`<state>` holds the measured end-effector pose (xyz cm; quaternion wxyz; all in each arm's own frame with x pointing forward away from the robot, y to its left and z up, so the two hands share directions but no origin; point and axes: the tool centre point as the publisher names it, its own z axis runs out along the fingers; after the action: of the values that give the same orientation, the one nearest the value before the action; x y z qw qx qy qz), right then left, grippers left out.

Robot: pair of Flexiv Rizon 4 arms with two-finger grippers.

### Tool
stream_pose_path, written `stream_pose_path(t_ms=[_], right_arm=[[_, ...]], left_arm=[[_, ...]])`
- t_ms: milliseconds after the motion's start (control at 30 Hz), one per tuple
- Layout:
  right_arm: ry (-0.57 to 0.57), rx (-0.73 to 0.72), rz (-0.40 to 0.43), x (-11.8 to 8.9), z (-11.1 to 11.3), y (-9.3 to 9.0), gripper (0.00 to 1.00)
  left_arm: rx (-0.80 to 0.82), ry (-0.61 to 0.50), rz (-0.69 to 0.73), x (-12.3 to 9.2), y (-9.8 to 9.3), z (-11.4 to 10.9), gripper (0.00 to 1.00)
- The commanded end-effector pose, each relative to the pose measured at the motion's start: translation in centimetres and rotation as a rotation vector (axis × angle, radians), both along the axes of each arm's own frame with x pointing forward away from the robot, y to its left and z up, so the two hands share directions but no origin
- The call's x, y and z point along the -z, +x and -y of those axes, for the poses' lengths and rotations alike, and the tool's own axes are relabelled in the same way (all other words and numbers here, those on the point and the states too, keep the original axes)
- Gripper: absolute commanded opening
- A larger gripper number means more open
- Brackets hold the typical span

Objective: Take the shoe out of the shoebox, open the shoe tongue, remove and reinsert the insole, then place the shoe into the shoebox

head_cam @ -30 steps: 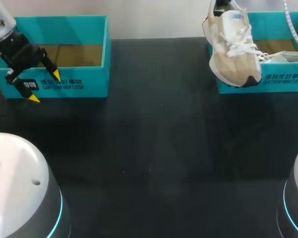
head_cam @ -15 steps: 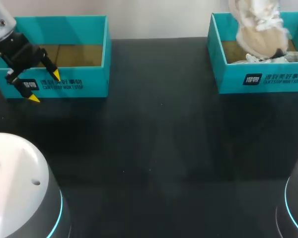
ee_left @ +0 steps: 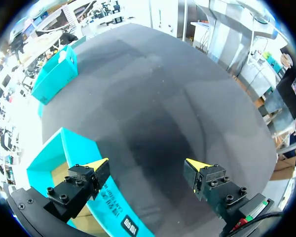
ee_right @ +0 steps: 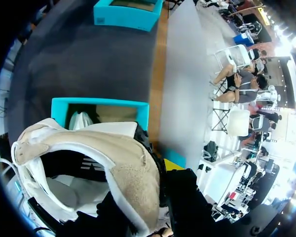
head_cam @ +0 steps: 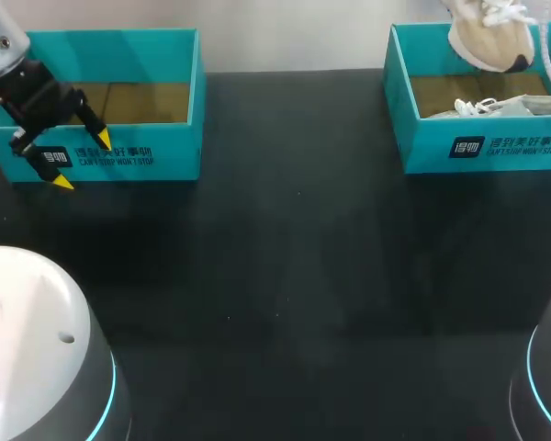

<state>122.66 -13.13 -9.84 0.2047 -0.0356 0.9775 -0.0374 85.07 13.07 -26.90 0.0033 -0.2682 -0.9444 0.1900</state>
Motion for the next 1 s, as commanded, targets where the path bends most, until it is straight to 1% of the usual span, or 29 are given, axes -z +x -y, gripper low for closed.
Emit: stream_pose_path(t_ms=[33,267,367,433,467,500,600,667,767,833,867,900,933,1000], right_arm=[[-0.006,0.005,-0.026,-0.6,-0.2,0.7,0.0],[-0.006,0.005,-0.026,-0.6,-0.2,0.7,0.0],[0.043,0.068,0.005,0.0,1.5,3.7,0.0],[0.018,0.11,0.007,0.7,2.7,5.2,0.0],[0.041,0.132,0.012,0.8,3.3,5.9,0.0],[0.019,0.14,0.016,0.9,3.8,6.3,0.0],[0.019,0.177,0.021,1.2,4.8,7.1,0.0],[0.038,0.226,0.034,1.5,5.6,7.2,0.0],[0.052,0.351,0.066,2.2,7.1,6.7,0.0],[0.062,0.476,0.087,2.4,8.4,6.1,0.0],[0.055,0.594,0.101,2.5,9.2,5.6,0.0],[0.063,0.663,0.111,2.4,9.7,5.2,0.0],[0.04,0.722,0.121,2.4,10.0,4.8,0.0],[0.033,0.837,0.125,2.5,10.4,3.6,0.0]], left_arm=[[0.0,0.002,0.001,-0.1,-0.1,0.0,1.0],[0.0,0.002,0.001,-0.1,-0.1,0.0,1.0],[0.0,0.002,0.001,-0.1,-0.1,0.0,1.0],[0.0,0.002,0.001,-0.1,-0.1,0.0,1.0],[0.0,0.002,0.001,-0.1,-0.1,0.0,1.0],[0.0,0.002,0.001,-0.1,-0.1,0.0,1.0],[0.0,0.002,0.001,-0.1,-0.1,0.0,1.0],[0.0,0.002,0.001,-0.1,-0.1,0.0,1.0],[0.0,0.002,0.001,-0.1,-0.1,0.0,1.0],[0.0,0.002,0.001,-0.1,-0.1,0.0,1.0],[0.0,0.002,0.001,-0.1,-0.1,0.0,1.0],[0.0,0.002,0.001,-0.1,-0.1,0.0,1.0],[0.0,0.002,0.001,-0.1,-0.1,0.0,1.0],[0.0,0.002,0.001,-0.1,-0.1,0.0,1.0]])
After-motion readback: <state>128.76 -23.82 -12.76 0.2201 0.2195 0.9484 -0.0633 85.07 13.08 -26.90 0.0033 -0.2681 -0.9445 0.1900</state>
